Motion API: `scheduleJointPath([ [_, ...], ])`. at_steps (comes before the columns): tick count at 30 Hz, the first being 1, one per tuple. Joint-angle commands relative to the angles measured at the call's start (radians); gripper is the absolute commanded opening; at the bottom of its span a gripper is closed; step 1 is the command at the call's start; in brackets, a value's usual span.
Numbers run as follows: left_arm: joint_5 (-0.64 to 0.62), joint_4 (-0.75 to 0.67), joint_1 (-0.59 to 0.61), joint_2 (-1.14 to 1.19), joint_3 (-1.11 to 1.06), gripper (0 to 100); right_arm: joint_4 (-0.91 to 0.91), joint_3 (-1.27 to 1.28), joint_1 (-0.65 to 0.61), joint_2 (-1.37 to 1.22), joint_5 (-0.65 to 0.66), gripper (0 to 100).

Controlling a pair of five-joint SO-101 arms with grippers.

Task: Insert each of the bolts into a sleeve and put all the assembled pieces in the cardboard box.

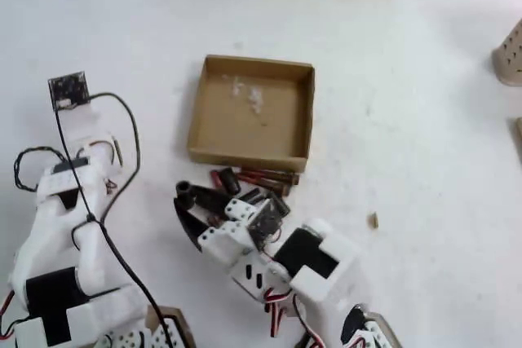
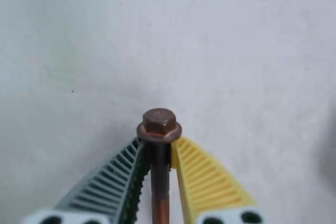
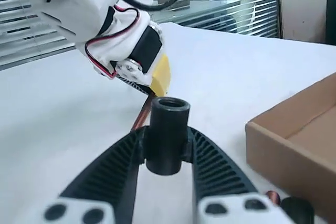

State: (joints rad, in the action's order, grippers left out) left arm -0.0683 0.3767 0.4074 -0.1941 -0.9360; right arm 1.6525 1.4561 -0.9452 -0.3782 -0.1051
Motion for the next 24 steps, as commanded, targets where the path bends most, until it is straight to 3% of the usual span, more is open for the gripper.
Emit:
scheduleJointPath([
  [1,0.008,-0.279,-0.016,-0.059,-0.087,2,0.028,-0.02,-0.008,-0.004,-0.003,1.6],
  [7,0.008,-0.812,-0.016,-0.059,-0.299,2,0.028,-0.02,-0.008,-0.01,-0.003,1.6],
  [10,0.006,-0.997,-0.016,-0.059,-0.354,2,0.028,-0.02,-0.008,-0.012,-0.003,1.6],
  [18,0.006,-1.22,-0.016,-0.124,-0.39,2,0.022,-0.035,-0.004,-0.013,-0.003,1.6],
  [24,0.002,-1.287,-0.07,-0.504,-0.583,2,0.022,-0.037,-0.004,-0.013,-0.003,1.6],
])
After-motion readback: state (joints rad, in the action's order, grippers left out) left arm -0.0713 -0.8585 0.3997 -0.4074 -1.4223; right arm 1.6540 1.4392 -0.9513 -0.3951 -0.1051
